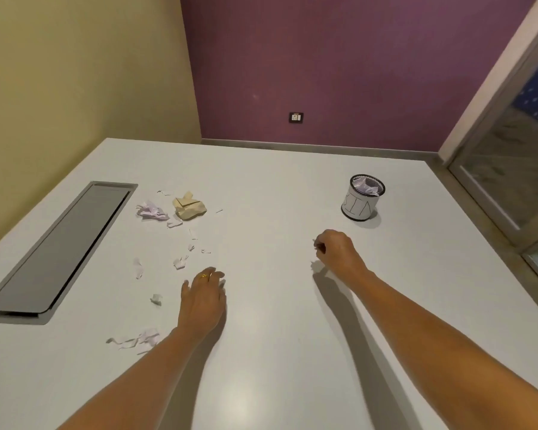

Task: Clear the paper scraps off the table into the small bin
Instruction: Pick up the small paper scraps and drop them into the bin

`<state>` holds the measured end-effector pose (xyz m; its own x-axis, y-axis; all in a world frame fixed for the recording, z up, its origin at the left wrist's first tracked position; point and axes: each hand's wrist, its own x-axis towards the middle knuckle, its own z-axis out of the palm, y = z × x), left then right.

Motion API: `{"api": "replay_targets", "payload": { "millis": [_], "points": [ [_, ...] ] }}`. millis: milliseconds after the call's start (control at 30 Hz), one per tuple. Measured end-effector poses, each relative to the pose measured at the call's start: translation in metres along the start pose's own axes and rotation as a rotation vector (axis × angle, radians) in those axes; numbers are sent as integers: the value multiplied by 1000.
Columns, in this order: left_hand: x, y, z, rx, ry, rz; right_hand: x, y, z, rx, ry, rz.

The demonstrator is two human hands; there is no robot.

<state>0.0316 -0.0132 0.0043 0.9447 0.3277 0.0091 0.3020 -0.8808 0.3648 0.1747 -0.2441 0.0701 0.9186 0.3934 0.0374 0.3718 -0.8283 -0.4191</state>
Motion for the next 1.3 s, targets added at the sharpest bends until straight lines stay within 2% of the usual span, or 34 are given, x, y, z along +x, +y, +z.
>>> {"api": "replay_targets", "payload": {
  "millis": [100, 233, 367, 467, 600, 733, 967, 1200, 1300],
  "points": [
    [11, 17, 10, -66, -51, 54, 27, 20, -29, -3, 106, 13],
    [23, 31, 24, -74, -113, 31, 63, 43, -56, 63, 273, 82],
    [36, 40, 34, -33, -106, 49, 97, 60, -69, 265, 457, 263],
    [45, 43, 42, -27, -92, 40, 119, 75, -73, 379, 518, 400],
    [48, 44, 51, -20, -47, 39, 138, 92, -74, 388, 529, 450],
    [45, 44, 51, 9, -21, 47, 147, 109, -70, 361, 472, 462],
    [43, 46, 50, 14, -33, 24, 150, 124, -59, 101, 213, 335],
    [42, 47, 49, 10, -41, 28, 142, 124, -58, 99, 254, 327],
    [40, 47, 48, 15, -55, 30, 128, 116, -55, 124, 299, 225]
  ]
}}
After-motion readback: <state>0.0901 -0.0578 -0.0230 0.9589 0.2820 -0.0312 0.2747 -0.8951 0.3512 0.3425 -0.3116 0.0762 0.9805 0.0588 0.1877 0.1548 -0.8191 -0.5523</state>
